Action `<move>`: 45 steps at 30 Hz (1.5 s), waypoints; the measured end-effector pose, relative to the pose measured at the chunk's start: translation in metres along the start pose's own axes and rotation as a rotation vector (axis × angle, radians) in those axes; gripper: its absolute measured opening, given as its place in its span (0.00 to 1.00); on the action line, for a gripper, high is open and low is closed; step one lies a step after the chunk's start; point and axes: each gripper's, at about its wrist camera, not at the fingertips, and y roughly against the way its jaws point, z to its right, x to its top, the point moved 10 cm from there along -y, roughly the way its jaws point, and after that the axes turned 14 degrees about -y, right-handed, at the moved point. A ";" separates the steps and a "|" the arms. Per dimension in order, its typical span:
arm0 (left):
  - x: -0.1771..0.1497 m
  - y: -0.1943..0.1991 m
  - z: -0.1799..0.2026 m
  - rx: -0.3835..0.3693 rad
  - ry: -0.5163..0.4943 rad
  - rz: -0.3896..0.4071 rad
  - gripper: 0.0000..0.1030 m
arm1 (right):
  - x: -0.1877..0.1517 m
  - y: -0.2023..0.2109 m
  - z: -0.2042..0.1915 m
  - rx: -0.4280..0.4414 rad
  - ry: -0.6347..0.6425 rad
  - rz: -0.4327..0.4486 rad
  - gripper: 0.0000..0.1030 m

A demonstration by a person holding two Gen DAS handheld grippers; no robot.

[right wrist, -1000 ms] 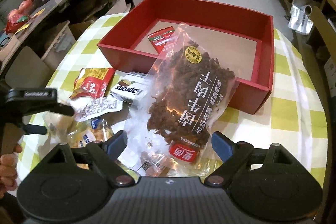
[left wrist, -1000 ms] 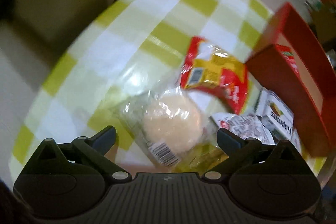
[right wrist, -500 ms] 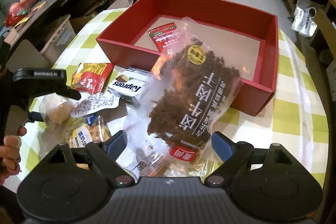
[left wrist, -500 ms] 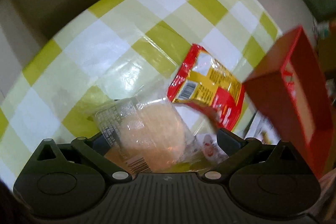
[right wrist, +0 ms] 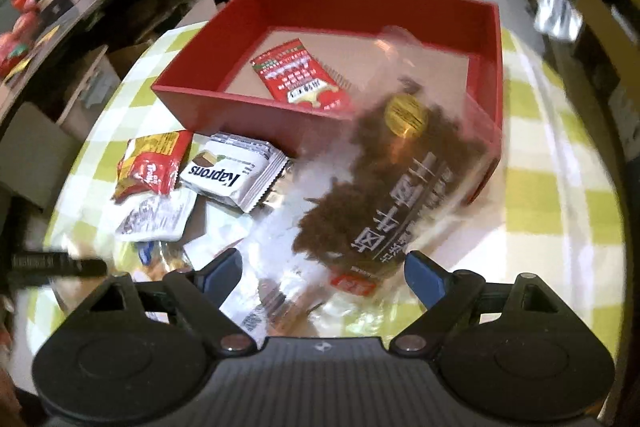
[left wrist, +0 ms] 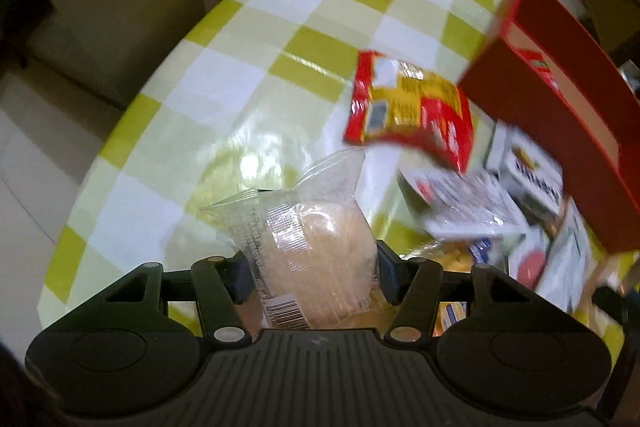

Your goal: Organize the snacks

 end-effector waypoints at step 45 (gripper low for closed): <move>-0.019 -0.010 0.025 -0.038 -0.110 -0.036 0.88 | -0.004 0.014 0.038 0.028 -0.118 -0.106 0.88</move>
